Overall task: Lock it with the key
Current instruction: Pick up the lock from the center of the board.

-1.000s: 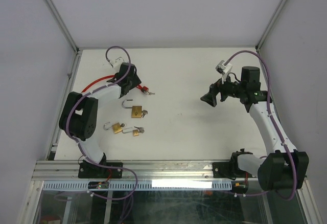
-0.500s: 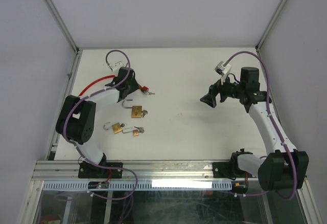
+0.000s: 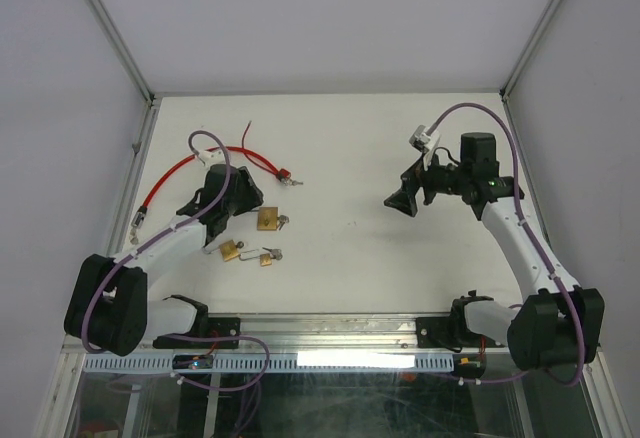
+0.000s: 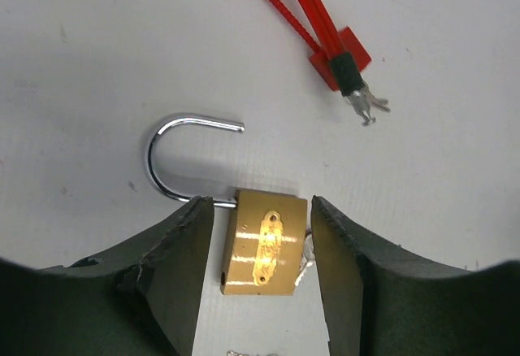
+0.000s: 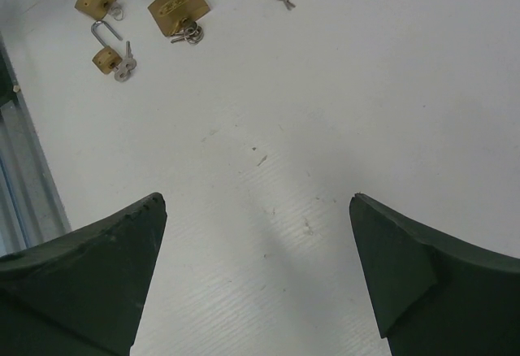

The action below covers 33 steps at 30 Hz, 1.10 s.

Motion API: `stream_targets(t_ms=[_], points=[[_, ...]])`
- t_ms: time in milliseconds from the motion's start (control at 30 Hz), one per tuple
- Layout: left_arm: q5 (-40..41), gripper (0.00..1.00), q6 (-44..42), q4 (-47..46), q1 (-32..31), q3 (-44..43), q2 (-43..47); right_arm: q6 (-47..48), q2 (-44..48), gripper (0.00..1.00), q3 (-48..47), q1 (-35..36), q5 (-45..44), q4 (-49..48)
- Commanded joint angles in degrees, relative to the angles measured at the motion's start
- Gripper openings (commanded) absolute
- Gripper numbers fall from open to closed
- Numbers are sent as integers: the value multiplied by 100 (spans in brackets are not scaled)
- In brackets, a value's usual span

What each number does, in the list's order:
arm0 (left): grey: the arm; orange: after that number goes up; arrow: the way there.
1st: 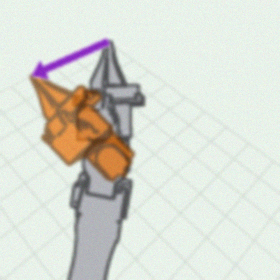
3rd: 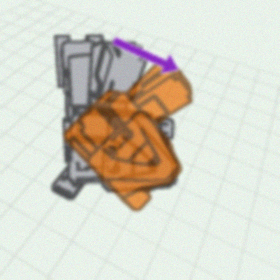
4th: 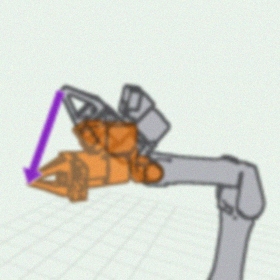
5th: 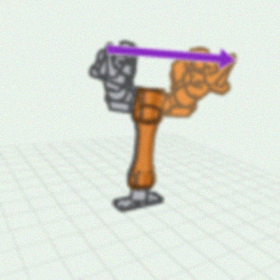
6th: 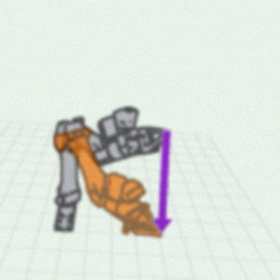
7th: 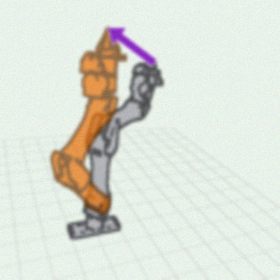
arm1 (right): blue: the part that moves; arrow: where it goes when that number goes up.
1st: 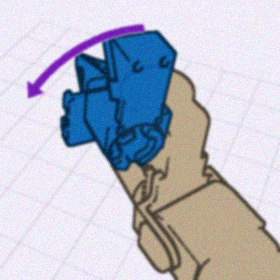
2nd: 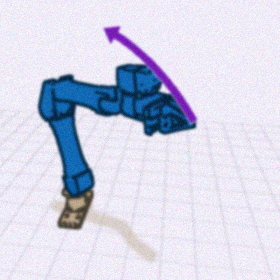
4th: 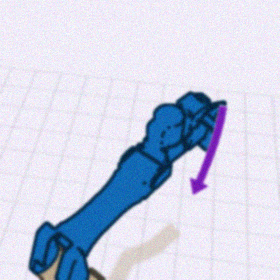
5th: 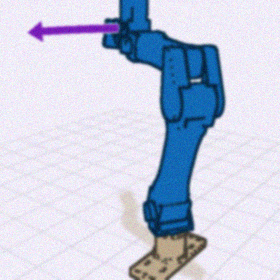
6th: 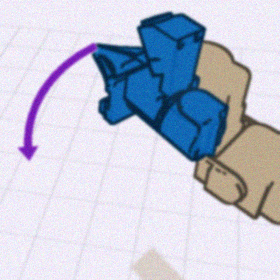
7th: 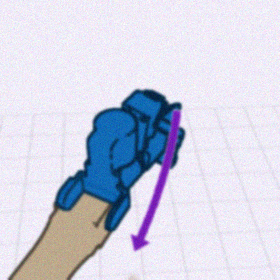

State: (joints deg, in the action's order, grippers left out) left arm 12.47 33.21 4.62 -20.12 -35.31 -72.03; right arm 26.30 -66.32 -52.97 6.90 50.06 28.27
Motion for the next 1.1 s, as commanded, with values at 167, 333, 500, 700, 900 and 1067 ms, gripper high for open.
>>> stream_targets(t_ms=[167, 333, 500, 700, 900, 1067], points=[[35, 58, 625, 578, -630, -56, 307, 138, -5, 98, 72, 76, 373, -65], [1231, 62, 757, 1645, -1311, -582, -167, 129, -25, 98, 69, 117, 386, -76], [1175, 73, 533, 1613, -1539, -514, -490, 119, -9, 98, 68, 128, 389, -76], [1279, 73, 351, 1447, -1570, -504, -654, 110, 1, 98, 78, 128, 423, -85], [1185, 68, -30, 1081, -1567, -520, -858, 109, 8, 98, 86, 129, 434, -87], [1110, 64, -128, 1062, -1571, -648, -1310, 112, 8, 98, 89, 137, 426, -83]])
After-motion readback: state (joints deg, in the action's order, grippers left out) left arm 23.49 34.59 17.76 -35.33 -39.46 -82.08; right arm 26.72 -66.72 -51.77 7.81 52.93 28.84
